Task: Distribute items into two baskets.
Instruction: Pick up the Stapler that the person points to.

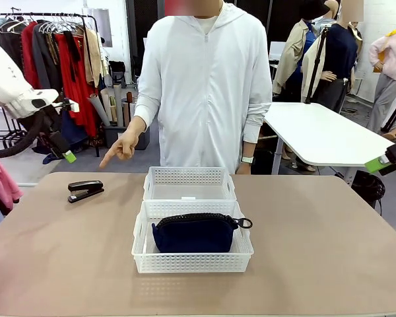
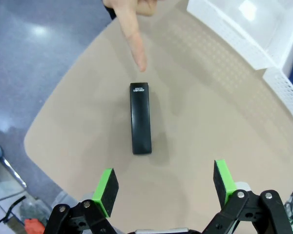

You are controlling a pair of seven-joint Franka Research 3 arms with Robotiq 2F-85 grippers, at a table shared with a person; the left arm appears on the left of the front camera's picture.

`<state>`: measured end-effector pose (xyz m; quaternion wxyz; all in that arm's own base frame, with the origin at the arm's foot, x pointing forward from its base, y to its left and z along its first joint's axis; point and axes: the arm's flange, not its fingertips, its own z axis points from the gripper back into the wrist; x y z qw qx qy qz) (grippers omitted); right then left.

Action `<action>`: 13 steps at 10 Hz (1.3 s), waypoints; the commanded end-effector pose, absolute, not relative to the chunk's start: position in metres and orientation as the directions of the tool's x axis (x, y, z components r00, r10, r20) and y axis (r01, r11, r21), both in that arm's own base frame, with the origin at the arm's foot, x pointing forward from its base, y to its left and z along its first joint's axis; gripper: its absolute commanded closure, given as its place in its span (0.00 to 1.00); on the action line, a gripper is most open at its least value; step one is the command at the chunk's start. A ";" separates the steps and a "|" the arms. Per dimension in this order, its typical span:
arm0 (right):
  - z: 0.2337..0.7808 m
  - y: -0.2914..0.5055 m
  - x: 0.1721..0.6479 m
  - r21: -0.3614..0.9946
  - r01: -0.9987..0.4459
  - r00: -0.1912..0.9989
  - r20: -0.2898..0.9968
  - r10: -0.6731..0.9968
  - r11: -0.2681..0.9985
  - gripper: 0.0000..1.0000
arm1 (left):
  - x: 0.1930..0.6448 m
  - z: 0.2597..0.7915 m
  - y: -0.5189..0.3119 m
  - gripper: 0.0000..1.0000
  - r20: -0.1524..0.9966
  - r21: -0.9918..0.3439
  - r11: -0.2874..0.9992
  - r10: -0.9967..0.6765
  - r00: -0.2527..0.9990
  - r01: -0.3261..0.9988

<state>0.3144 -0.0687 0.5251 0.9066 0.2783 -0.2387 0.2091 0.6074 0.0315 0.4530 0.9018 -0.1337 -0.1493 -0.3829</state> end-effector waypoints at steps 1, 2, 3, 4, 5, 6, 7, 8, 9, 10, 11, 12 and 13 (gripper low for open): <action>0.525 -0.069 0.315 0.406 -0.508 0.800 0.549 0.242 0.760 0.00 | 0.622 0.458 0.030 0.00 0.348 -0.100 0.612 -0.717 0.604 0.784; 0.525 -0.069 0.315 0.406 -0.508 0.800 0.549 0.242 0.760 0.00 | 0.628 0.457 0.024 0.00 0.323 -0.096 0.594 -0.740 0.590 0.799; 0.525 -0.069 0.315 0.406 -0.508 0.800 0.549 0.242 0.760 0.00 | 0.633 0.454 0.019 0.00 0.301 -0.090 0.576 -0.762 0.574 0.812; 0.525 -0.069 0.315 0.406 -0.508 0.800 0.549 0.242 0.760 0.00 | 0.639 0.450 0.013 0.00 0.276 -0.085 0.560 -0.781 0.560 0.824; 0.525 -0.069 0.315 0.406 -0.508 0.800 0.549 0.242 0.760 0.00 | 0.645 0.444 0.009 0.00 0.254 -0.068 0.552 -0.796 0.549 0.831; 0.525 -0.069 0.315 0.406 -0.508 0.800 0.549 0.242 0.760 0.00 | 0.649 0.439 0.006 0.00 0.228 -0.058 0.546 -0.808 0.544 0.836; 0.525 -0.069 0.315 0.406 -0.508 0.800 0.549 0.242 0.760 0.00 | 0.654 0.433 0.005 0.00 0.209 -0.041 0.541 -0.817 0.537 0.840; 0.525 -0.069 0.315 0.406 -0.508 0.800 0.549 0.242 0.760 0.00 | 0.659 0.427 0.004 0.00 0.201 -0.026 0.533 -0.826 0.527 0.846; 0.525 -0.069 0.315 0.406 -0.508 0.800 0.549 0.242 0.760 0.00 | 0.660 0.420 0.001 0.00 0.206 -0.026 0.521 -0.832 0.515 0.853; 0.525 -0.069 0.315 0.406 -0.508 0.800 0.549 0.242 0.760 0.00 | 0.660 0.413 -0.003 0.00 0.195 -0.038 0.515 -0.837 0.512 0.856; 0.525 -0.069 0.315 0.406 -0.508 0.800 0.549 0.242 0.760 0.00 | 0.657 0.406 -0.007 0.00 0.185 -0.043 0.509 -0.842 0.507 0.860; 0.525 -0.069 0.315 0.406 -0.508 0.800 0.549 0.242 0.760 0.00 | 0.654 0.399 -0.011 0.00 0.179 -0.060 0.498 -0.847 0.500 0.865; 0.525 -0.069 0.315 0.406 -0.508 0.800 0.549 0.242 0.760 0.00 | 0.653 0.392 -0.013 0.00 0.171 -0.068 0.494 -0.850 0.498 0.867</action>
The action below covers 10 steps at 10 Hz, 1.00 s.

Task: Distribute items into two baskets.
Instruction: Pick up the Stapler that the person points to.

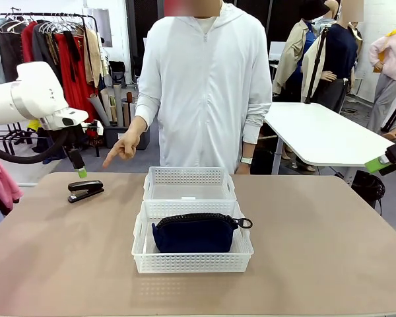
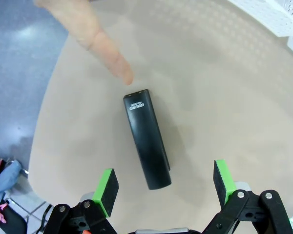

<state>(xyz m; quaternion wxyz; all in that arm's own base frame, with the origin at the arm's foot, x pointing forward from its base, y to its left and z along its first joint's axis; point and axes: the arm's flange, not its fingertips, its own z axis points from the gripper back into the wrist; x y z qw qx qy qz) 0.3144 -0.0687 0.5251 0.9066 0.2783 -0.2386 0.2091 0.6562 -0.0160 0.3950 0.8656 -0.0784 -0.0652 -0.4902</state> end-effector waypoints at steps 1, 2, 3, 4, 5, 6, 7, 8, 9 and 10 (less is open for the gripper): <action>0.525 -0.069 0.315 0.406 -0.508 0.800 0.549 0.242 0.760 0.00 | 0.653 0.386 -0.015 0.00 0.163 -0.073 0.491 -0.853 0.496 0.868; 0.525 -0.069 0.315 0.406 -0.508 0.800 0.549 0.242 0.760 0.00 | 0.653 0.379 -0.016 0.00 0.149 -0.073 0.490 -0.856 0.495 0.869; 0.525 -0.069 0.315 0.406 -0.508 0.800 0.549 0.242 0.760 0.00 | 0.653 0.371 -0.016 0.00 0.139 -0.079 0.491 -0.856 0.497 0.868; 0.525 -0.069 0.315 0.406 -0.508 0.800 0.549 0.242 0.760 0.00 | 0.652 0.363 -0.018 0.00 0.132 -0.083 0.484 -0.861 0.491 0.871; 0.525 -0.069 0.315 0.406 -0.508 0.800 0.549 0.242 0.760 0.00 | 0.652 0.355 -0.022 0.00 0.120 -0.069 0.474 -0.870 0.479 0.878; 0.525 -0.069 0.315 0.406 -0.508 0.800 0.549 0.242 0.760 0.00 | 0.652 0.350 -0.023 0.00 0.109 -0.071 0.476 -0.870 0.481 0.877; 0.525 -0.069 0.315 0.406 -0.508 0.800 0.549 0.242 0.760 0.00 | 0.652 0.345 -0.024 0.00 0.104 -0.076 0.478 -0.869 0.484 0.875; 0.525 -0.069 0.315 0.406 -0.508 0.800 0.549 0.242 0.760 0.00 | 0.651 0.341 -0.026 0.00 0.101 -0.079 0.480 -0.868 0.486 0.874; 0.525 -0.069 0.315 0.406 -0.508 0.800 0.549 0.242 0.760 0.00 | 0.652 0.336 -0.028 0.00 0.097 -0.077 0.480 -0.869 0.485 0.874; 0.525 -0.069 0.315 0.406 -0.508 0.800 0.549 0.242 0.760 0.00 | 0.652 0.331 -0.029 0.00 0.092 -0.076 0.480 -0.869 0.486 0.874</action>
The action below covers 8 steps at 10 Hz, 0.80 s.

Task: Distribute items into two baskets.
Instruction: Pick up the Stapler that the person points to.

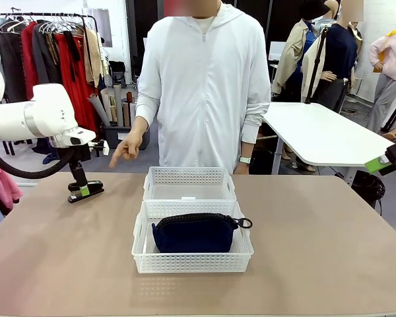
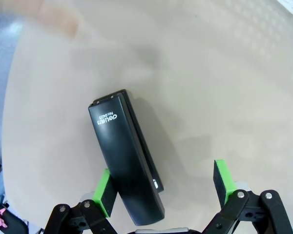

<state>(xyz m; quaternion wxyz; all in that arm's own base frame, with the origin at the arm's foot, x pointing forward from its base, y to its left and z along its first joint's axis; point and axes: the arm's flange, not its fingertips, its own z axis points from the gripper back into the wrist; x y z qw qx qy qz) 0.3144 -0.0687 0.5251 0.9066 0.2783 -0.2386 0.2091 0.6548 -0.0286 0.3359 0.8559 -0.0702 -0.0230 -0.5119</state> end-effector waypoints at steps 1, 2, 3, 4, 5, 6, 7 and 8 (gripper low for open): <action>0.525 -0.069 0.315 0.406 -0.508 0.800 0.549 0.242 0.760 0.00 | 0.652 0.327 -0.030 0.00 0.086 -0.064 0.479 -0.871 0.483 0.876; 0.525 -0.069 0.315 0.406 -0.508 0.800 0.549 0.242 0.760 0.00 | 0.653 0.324 -0.030 0.00 0.085 -0.056 0.480 -0.872 0.483 0.876; 0.525 -0.069 0.315 0.406 -0.508 0.800 0.549 0.242 0.760 0.00 | 0.654 0.323 -0.031 0.00 0.087 -0.053 0.479 -0.872 0.482 0.876; 0.525 -0.069 0.315 0.406 -0.508 0.800 0.549 0.242 0.760 0.00 | 0.655 0.323 -0.032 0.00 0.083 -0.048 0.481 -0.871 0.483 0.875; 0.525 -0.069 0.315 0.406 -0.508 0.800 0.549 0.242 0.760 0.00 | 0.656 0.324 -0.032 0.12 0.078 -0.049 0.483 -0.871 0.485 0.874; 0.525 -0.069 0.315 0.406 -0.508 0.800 0.549 0.242 0.760 0.00 | 0.656 0.325 -0.032 0.31 0.074 -0.046 0.492 -0.867 0.494 0.870; 0.525 -0.069 0.315 0.406 -0.508 0.800 0.549 0.242 0.760 0.00 | 0.656 0.325 -0.033 0.51 0.069 -0.043 0.495 -0.865 0.497 0.868; 0.525 -0.069 0.315 0.406 -0.508 0.800 0.549 0.242 0.760 0.00 | 0.656 0.324 -0.033 0.70 0.065 -0.042 0.497 -0.864 0.499 0.867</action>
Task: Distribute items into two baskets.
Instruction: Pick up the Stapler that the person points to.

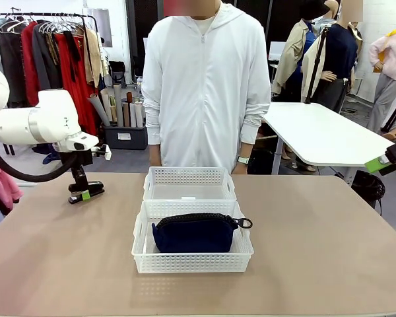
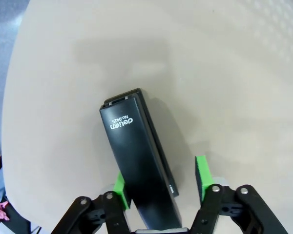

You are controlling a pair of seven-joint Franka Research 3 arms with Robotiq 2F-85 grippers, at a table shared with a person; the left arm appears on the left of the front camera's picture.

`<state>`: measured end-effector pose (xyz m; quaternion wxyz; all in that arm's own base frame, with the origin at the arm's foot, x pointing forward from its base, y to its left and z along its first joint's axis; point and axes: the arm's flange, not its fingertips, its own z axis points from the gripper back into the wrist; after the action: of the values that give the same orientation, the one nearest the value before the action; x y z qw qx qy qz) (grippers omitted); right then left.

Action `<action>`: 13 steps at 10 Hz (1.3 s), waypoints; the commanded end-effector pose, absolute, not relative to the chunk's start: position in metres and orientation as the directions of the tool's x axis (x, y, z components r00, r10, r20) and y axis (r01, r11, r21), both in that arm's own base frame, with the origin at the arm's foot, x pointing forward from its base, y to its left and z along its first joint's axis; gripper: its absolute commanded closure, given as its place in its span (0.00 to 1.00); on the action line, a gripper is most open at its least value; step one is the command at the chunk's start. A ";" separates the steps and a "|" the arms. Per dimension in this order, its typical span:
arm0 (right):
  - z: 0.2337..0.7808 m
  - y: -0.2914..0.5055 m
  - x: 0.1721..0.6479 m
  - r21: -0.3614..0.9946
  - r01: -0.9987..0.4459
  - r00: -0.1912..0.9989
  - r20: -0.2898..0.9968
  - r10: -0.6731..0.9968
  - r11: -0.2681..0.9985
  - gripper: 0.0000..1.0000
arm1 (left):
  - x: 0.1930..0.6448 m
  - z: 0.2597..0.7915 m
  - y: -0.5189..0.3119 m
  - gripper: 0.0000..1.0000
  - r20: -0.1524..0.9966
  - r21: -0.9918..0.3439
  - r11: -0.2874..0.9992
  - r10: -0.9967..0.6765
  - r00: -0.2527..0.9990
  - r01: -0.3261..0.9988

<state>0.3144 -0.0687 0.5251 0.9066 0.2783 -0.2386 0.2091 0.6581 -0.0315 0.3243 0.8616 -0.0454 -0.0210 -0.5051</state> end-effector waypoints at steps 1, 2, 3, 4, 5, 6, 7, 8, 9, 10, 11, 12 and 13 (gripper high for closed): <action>0.525 -0.069 0.315 0.406 -0.508 0.800 0.549 0.242 0.760 0.00 | 0.656 0.324 -0.034 0.89 0.067 -0.044 0.501 -0.862 0.503 0.864; 0.525 -0.069 0.315 0.406 -0.508 0.800 0.549 0.242 0.760 0.00 | 0.656 0.324 -0.034 1.00 0.070 -0.044 0.502 -0.861 0.504 0.863; 0.525 -0.069 0.315 0.406 -0.508 0.800 0.549 0.242 0.760 0.00 | 0.656 0.324 -0.034 1.00 0.072 -0.045 0.503 -0.860 0.505 0.863; 0.525 -0.069 0.315 0.406 -0.508 0.800 0.549 0.242 0.760 0.00 | 0.656 0.323 -0.035 1.00 0.063 -0.077 0.515 -0.852 0.520 0.853; 0.525 -0.069 0.315 0.406 -0.508 0.800 0.549 0.242 0.760 0.00 | 0.658 0.324 -0.033 1.00 0.080 -0.057 0.496 -0.863 0.499 0.867; 0.525 -0.069 0.315 0.406 -0.508 0.800 0.549 0.242 0.760 0.00 | 0.658 0.324 -0.033 1.00 0.080 -0.057 0.496 -0.863 0.499 0.867; 0.525 -0.069 0.315 0.406 -0.508 0.800 0.549 0.242 0.760 0.00 | 0.658 0.324 -0.033 1.00 0.080 -0.057 0.496 -0.863 0.499 0.867; 0.525 -0.069 0.315 0.406 -0.508 0.800 0.549 0.242 0.760 0.00 | 0.658 0.324 -0.033 1.00 0.080 -0.057 0.496 -0.863 0.499 0.867; 0.525 -0.069 0.315 0.406 -0.508 0.800 0.549 0.242 0.760 0.00 | 0.658 0.324 -0.033 1.00 0.080 -0.057 0.496 -0.863 0.499 0.867; 0.525 -0.069 0.315 0.406 -0.508 0.800 0.549 0.242 0.760 0.00 | 0.658 0.324 -0.033 1.00 0.080 -0.057 0.496 -0.863 0.499 0.867; 0.525 -0.069 0.315 0.406 -0.508 0.800 0.549 0.242 0.760 0.00 | 0.658 0.324 -0.033 1.00 0.080 -0.057 0.496 -0.863 0.499 0.867; 0.525 -0.069 0.315 0.406 -0.508 0.800 0.549 0.242 0.760 0.00 | 0.658 0.324 -0.033 1.00 0.080 -0.057 0.496 -0.863 0.499 0.867; 0.525 -0.069 0.315 0.406 -0.508 0.800 0.549 0.242 0.760 0.00 | 0.658 0.324 -0.033 1.00 0.080 -0.057 0.496 -0.863 0.499 0.867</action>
<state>0.3144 -0.0687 0.5251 0.9066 0.2783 -0.2386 0.2091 0.6574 -0.0340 0.3232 0.8655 -0.0468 -0.0176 -0.4983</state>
